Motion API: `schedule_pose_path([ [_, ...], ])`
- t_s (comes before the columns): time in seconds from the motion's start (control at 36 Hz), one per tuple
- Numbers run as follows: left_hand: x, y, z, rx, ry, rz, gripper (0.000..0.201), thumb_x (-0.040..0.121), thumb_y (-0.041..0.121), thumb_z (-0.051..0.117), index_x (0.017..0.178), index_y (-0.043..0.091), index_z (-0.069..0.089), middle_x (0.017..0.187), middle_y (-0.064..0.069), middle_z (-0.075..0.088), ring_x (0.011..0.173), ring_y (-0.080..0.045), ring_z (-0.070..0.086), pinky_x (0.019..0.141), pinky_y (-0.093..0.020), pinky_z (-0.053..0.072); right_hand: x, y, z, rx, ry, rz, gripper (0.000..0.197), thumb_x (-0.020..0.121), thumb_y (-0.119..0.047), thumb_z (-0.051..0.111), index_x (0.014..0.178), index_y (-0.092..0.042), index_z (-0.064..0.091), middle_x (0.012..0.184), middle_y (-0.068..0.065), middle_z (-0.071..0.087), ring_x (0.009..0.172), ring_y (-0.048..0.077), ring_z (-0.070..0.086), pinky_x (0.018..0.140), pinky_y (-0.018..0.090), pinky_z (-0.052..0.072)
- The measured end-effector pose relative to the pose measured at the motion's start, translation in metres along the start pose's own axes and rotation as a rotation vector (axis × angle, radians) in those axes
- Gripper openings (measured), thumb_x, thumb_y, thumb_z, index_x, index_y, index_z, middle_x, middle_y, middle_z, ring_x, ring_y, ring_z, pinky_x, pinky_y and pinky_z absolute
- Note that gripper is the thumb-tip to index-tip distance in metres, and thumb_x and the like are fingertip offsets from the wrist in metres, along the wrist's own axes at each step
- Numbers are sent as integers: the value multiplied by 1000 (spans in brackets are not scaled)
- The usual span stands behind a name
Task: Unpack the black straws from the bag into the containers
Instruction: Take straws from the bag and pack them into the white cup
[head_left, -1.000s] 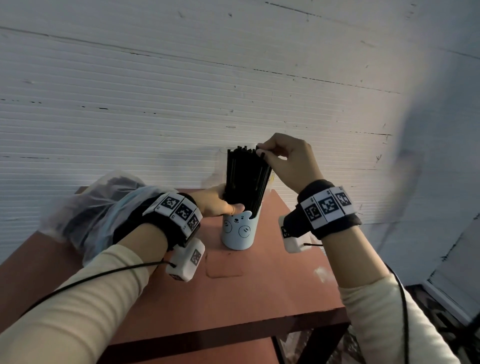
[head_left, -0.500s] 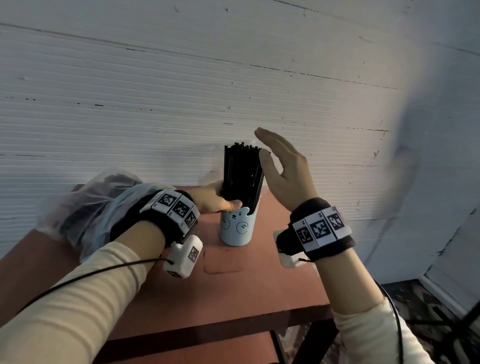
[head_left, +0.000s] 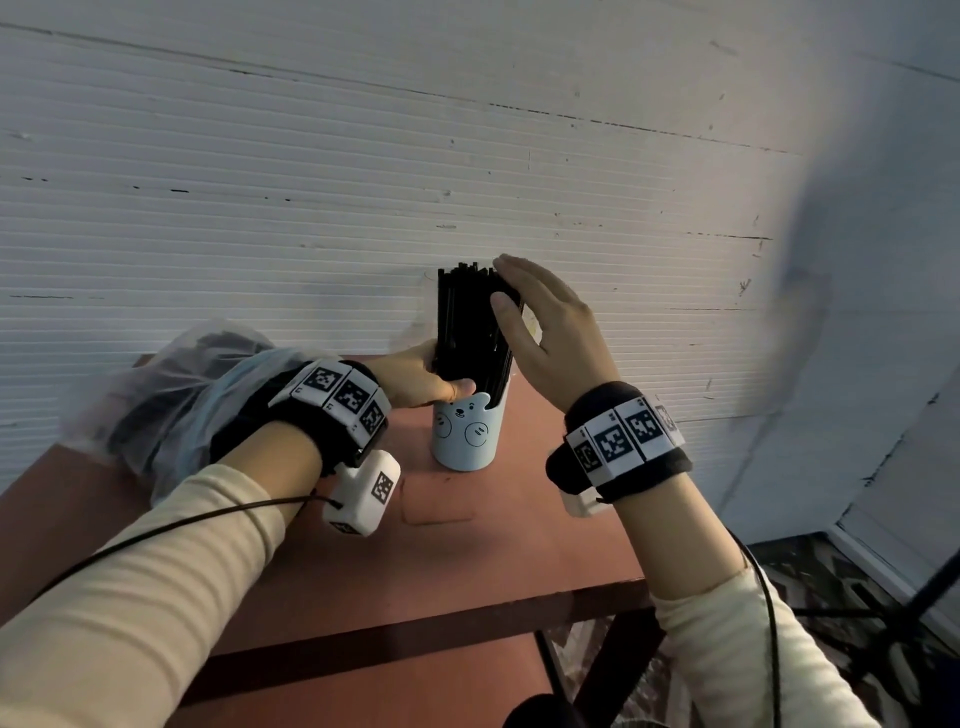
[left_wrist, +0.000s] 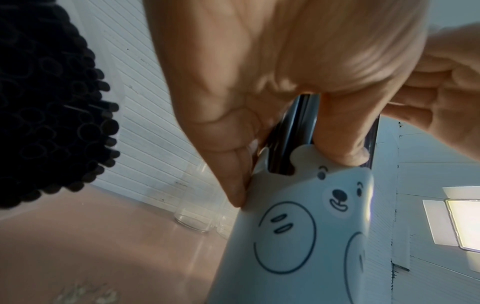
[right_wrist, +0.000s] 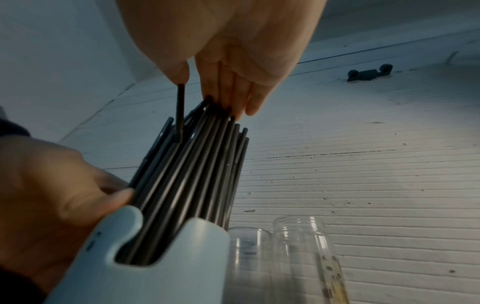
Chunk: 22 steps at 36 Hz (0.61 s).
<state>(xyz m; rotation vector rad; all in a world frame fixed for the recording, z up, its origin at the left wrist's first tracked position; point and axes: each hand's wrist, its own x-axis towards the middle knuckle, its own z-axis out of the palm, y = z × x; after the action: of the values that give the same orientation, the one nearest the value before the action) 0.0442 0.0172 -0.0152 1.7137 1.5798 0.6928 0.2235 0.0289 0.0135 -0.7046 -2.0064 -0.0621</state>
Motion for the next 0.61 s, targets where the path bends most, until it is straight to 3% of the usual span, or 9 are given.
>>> schedule_pose_path([
  [0.08, 0, 0, 1, -10, 0, 10, 61, 93, 22, 63, 145, 12, 33, 141, -2, 48, 129, -14, 43, 104, -26, 33, 2, -5, 1, 4, 39, -50, 39, 97, -27, 50, 131, -9, 57, 135, 6, 56, 126, 20, 49, 107, 29, 37],
  [0.17, 0, -1, 1, -13, 19, 2, 66, 91, 28, 65, 147, 14, 32, 143, 0, 46, 133, -16, 41, 111, -31, 32, 3, -10, 2, -6, 123, -51, 37, 92, -21, 56, 128, -9, 60, 127, 8, 56, 116, 22, 49, 100, 23, 36],
  [0.22, -2, 1, 3, -7, 33, -6, 72, 87, 36, 68, 146, 16, 33, 143, 2, 47, 133, -16, 41, 113, -34, 31, 4, -11, 1, -12, 174, -29, 33, 87, -15, 60, 119, -7, 63, 115, 8, 56, 106, 23, 50, 92, 18, 36],
  [0.31, -2, 1, 6, 8, 79, -32, 92, 68, 56, 70, 146, 21, 35, 142, 2, 49, 133, -18, 44, 114, -40, 33, 3, -10, -3, -20, 200, -7, 16, 83, -12, 62, 98, -6, 64, 97, 4, 55, 91, 21, 51, 81, 14, 37],
  [0.39, -1, 0, 9, 15, 151, -42, 84, 73, 54, 72, 144, 24, 37, 140, 0, 52, 131, -21, 46, 112, -41, 35, -2, -6, -6, 23, 151, 16, 5, 82, -11, 62, 86, -8, 61, 82, -4, 53, 75, 14, 49, 71, 14, 38],
  [0.44, -2, 1, 12, 28, 189, -50, 77, 80, 50, 71, 144, 24, 37, 139, -1, 53, 129, -22, 48, 111, -40, 36, -5, -4, -6, 60, 106, 51, 5, 83, -10, 62, 88, -10, 62, 74, -6, 54, 67, 11, 49, 65, 16, 41],
  [0.61, -5, 5, 18, 55, 282, -63, 77, 79, 55, 69, 141, 20, 39, 136, -4, 55, 124, -23, 52, 101, -32, 42, -7, -5, -3, 90, 93, 113, 6, 82, -9, 63, 85, -11, 58, 73, -2, 60, 64, 12, 54, 63, 15, 44],
])
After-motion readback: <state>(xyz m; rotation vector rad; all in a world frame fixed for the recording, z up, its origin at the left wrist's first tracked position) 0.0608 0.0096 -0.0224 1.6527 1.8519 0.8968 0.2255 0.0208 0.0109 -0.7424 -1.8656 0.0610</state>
